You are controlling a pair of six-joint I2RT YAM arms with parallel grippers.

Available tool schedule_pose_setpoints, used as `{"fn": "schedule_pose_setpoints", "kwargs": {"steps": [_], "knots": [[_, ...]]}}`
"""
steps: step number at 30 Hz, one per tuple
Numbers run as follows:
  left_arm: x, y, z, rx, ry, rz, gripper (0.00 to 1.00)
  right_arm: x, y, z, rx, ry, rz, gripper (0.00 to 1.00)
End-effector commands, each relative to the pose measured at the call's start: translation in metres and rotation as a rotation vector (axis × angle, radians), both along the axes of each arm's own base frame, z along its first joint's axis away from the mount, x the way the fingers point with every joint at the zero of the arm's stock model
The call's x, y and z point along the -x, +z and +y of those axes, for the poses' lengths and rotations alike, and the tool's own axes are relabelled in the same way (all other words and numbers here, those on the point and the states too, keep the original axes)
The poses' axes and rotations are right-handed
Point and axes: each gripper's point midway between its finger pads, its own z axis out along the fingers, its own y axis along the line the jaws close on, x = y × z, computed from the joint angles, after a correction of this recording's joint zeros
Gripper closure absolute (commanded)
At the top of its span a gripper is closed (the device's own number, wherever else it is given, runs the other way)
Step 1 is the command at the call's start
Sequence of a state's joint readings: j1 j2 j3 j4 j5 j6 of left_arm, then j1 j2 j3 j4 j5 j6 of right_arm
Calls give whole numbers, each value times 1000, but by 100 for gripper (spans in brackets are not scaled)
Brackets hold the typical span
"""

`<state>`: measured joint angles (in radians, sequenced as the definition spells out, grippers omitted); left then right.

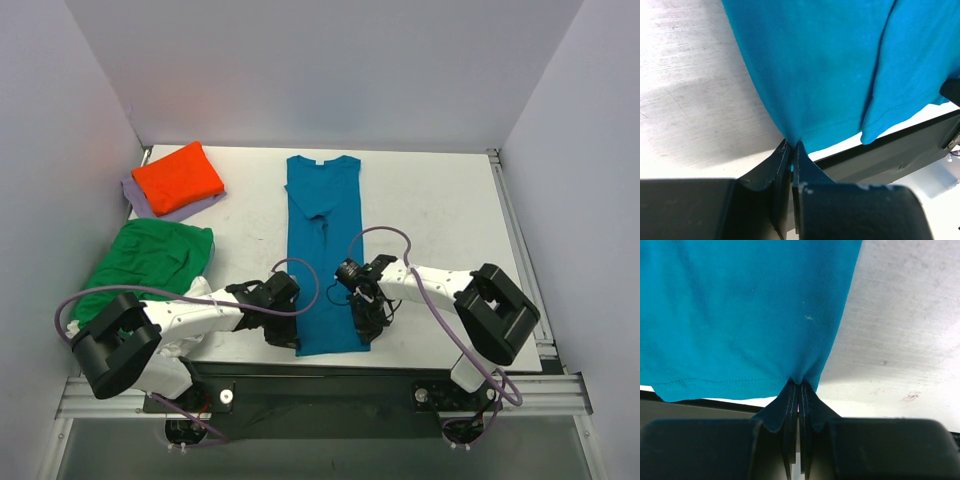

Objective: Fold and stack the t-shirts
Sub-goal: Grab the bottom of the folded rectangular tshirt with both arms

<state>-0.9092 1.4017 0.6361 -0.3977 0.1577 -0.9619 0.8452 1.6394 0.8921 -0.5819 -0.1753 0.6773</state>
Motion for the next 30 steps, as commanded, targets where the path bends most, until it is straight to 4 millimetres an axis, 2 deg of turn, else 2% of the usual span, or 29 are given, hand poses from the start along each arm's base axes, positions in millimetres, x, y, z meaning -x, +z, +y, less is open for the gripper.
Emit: {"fn": "schedule_pose_setpoints", "kwargs": {"steps": [1,14,21,30], "knots": [[10,-22,24,-103,13,15,100,12,5,-15,35,-7,11,100],[15,-29,42,-179,13,24,100,16,22,-30,-20,-106,-4,100],[15,-25,44,-190,8,21,100,21,15,-43,-11,-157,43,100],[15,-21,42,-175,-11,12,100,27,7,-46,4,-173,92,100]]}}
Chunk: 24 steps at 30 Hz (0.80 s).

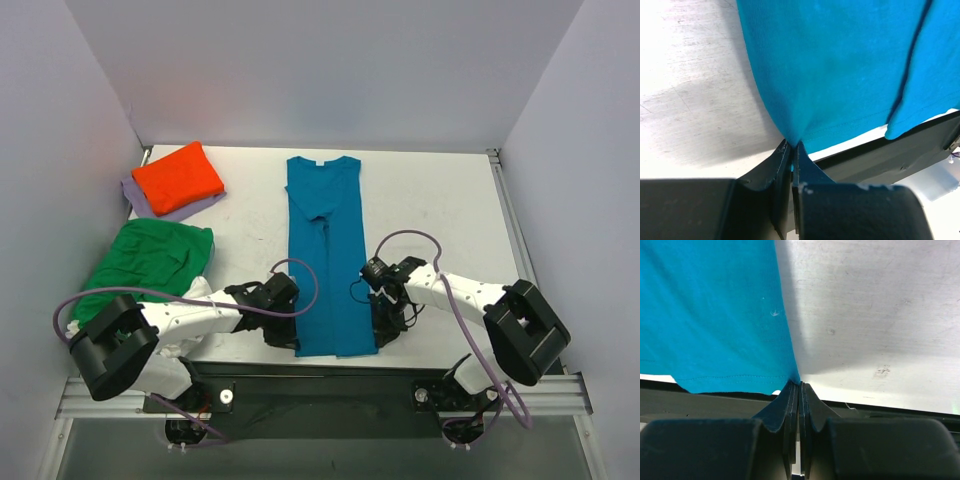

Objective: Fold and stack the t-shirts
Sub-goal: Grab the bottom of the folded rectangular tshirt with both arms

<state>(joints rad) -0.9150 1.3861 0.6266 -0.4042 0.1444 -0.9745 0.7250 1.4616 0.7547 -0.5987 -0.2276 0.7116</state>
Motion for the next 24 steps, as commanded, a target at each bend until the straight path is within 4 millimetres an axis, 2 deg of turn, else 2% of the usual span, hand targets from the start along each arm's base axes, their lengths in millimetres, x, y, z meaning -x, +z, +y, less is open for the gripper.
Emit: {"fn": "schedule_pose_setpoints", "kwargs": {"steps": [1,3,7,10,17,24], "knots": [[13,-19,37,-154,-30,8,100,16,-2,-13,46,-18,75,100],[11,-15,30,-120,-38,-7,100,17,-1,-13,39,-21,74,95],[11,-6,23,-76,-46,-30,100,19,2,-10,-22,-43,68,75],[13,-5,24,-64,-44,-29,100,18,4,-6,-70,-57,41,67],[17,-4,25,-37,-40,-30,100,18,5,14,-192,-93,37,62],[17,-2,24,-18,-31,-34,100,25,-3,18,-190,-90,59,63]]}}
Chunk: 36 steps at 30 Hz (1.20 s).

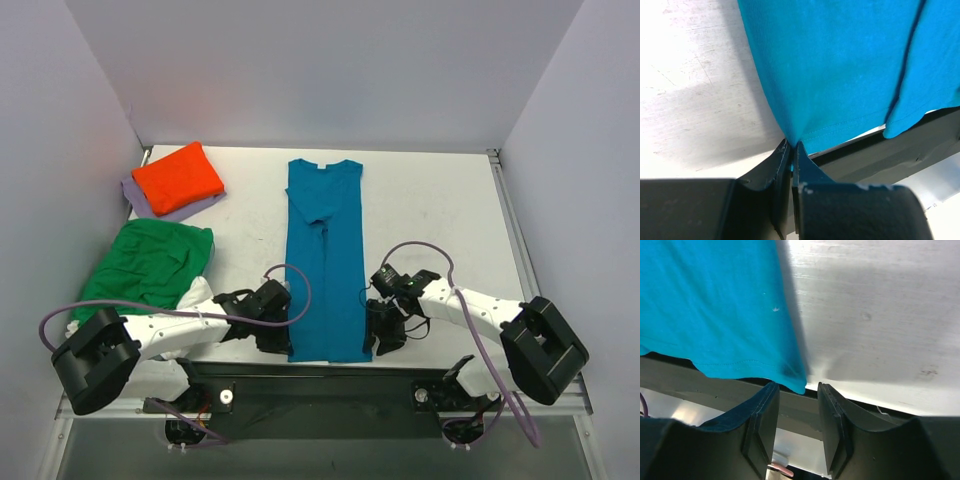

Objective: Fold and stack the t-shirts
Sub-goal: Grab the bottom of the folded rectangular tshirt with both arms

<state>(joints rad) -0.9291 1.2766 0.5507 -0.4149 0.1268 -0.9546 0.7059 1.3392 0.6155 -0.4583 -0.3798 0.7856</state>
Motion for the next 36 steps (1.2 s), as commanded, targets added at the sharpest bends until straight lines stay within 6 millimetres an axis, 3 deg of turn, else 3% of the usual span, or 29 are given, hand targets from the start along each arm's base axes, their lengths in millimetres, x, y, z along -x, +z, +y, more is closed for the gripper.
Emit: {"fn": "schedule_pose_setpoints", "kwargs": {"steps": [1,11,16,23,29,36], "knots": [[5,-4,9,-25,-4,2,100,8,-5,2,-2,-8,38,64],[5,-1,11,-20,16,-8,100,17,-21,2,19,20,94,80],[7,0,13,-17,28,-1,100,19,-16,5,-3,21,98,99],[11,18,16,24,63,-8,100,31,-4,2,-10,20,128,100],[16,48,11,80,51,-13,100,40,24,4,-32,32,139,100],[26,83,22,100,58,-19,100,39,66,8,-84,25,102,100]]}}
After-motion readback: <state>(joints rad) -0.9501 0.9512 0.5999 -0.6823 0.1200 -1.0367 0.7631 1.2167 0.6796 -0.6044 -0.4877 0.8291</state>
